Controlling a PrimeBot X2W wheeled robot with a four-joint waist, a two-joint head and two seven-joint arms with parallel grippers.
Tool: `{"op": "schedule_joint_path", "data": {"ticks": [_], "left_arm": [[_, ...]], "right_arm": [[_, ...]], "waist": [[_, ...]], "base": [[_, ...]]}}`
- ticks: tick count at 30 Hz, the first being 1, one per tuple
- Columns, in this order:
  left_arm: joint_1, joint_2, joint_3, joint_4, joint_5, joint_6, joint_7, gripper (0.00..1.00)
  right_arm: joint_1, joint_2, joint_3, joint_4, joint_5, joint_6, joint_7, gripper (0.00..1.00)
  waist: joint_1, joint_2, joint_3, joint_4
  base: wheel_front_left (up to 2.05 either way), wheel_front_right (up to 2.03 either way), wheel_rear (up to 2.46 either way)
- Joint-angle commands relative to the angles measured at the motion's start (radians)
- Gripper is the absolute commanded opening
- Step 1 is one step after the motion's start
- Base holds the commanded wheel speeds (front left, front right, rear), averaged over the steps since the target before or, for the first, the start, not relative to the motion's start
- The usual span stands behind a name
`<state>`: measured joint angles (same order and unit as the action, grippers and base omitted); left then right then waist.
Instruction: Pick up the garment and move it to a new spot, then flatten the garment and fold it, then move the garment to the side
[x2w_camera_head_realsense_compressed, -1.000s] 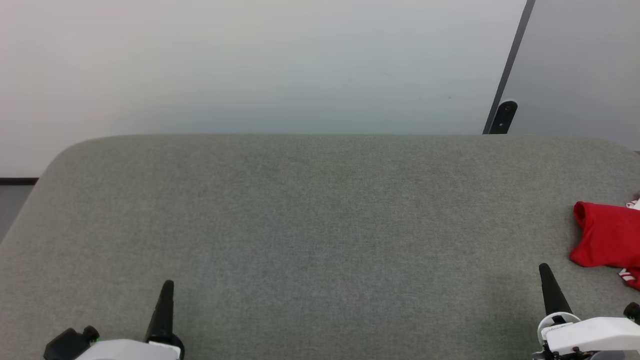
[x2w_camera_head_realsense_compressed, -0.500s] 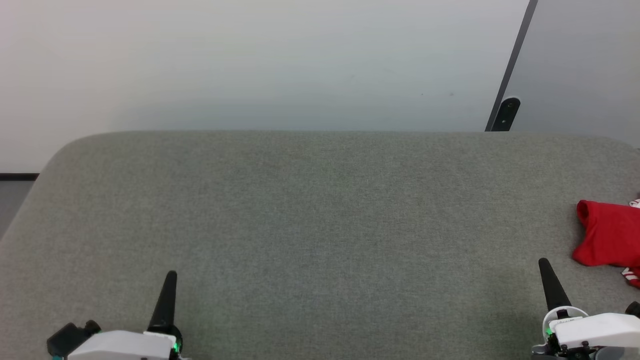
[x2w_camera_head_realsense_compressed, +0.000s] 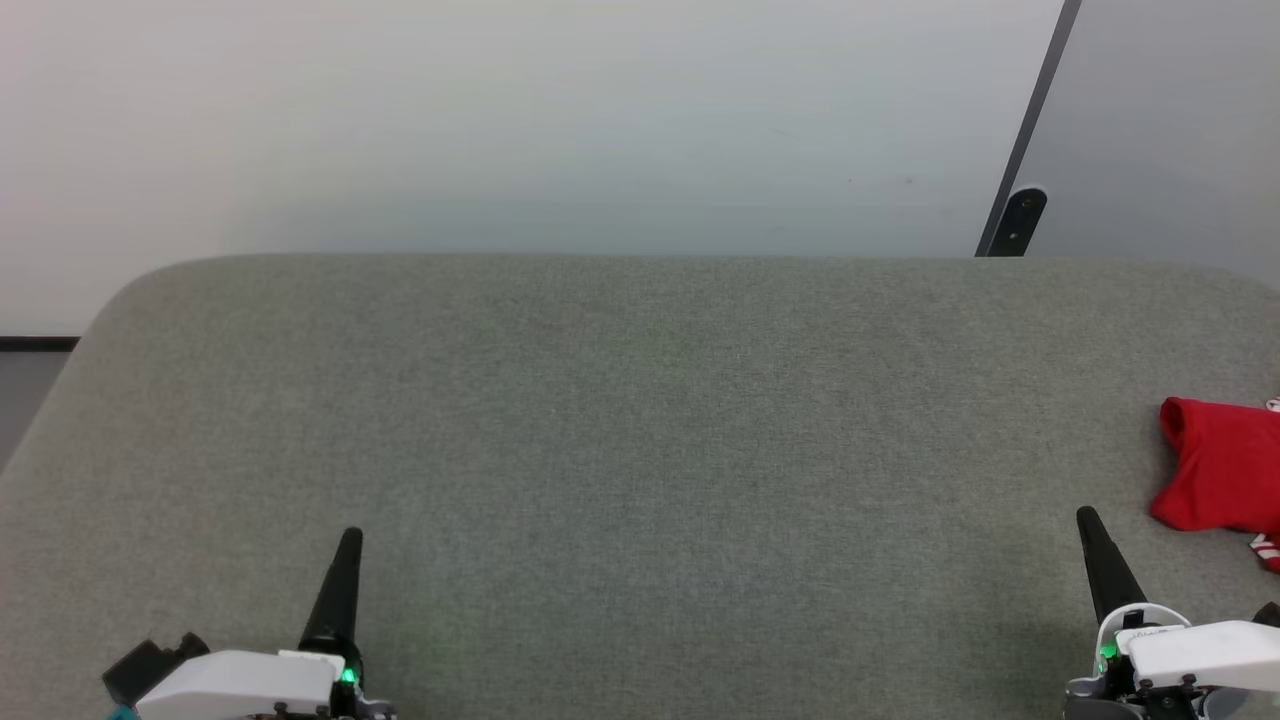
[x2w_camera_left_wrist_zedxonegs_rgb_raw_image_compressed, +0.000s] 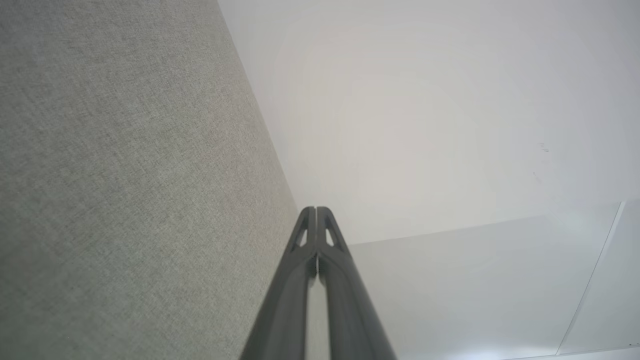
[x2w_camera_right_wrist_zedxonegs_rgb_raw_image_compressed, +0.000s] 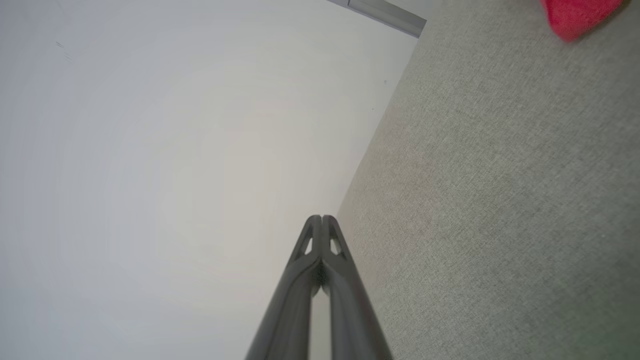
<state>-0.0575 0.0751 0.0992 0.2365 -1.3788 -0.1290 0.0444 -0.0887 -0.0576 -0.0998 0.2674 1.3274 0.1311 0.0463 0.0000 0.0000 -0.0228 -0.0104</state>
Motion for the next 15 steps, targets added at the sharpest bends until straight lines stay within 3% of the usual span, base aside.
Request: {"op": "schedule_joint_path", "data": {"ticks": [1, 15], "left_arm": [[-0.017, 0.001, 0.004, -0.004, -0.014, -0.002, 0.006, 0.0], [-0.034, -0.011, 0.01, 0.002, -0.11, -0.003, 0.034, 0.0]], "right_arm": [[-0.017, 0.001, -0.005, -0.01, 0.025, 0.0, 0.005, 0.0], [-0.021, 0.004, -0.01, -0.016, 0.139, -0.001, 0.034, 0.0]], "waist": [[0.0, 0.0, 0.001, 0.0], [0.0, 0.0, 0.01, 0.004]], "base": [[0.0, 0.0, 0.0], [0.0, 0.0, 0.0]]}}
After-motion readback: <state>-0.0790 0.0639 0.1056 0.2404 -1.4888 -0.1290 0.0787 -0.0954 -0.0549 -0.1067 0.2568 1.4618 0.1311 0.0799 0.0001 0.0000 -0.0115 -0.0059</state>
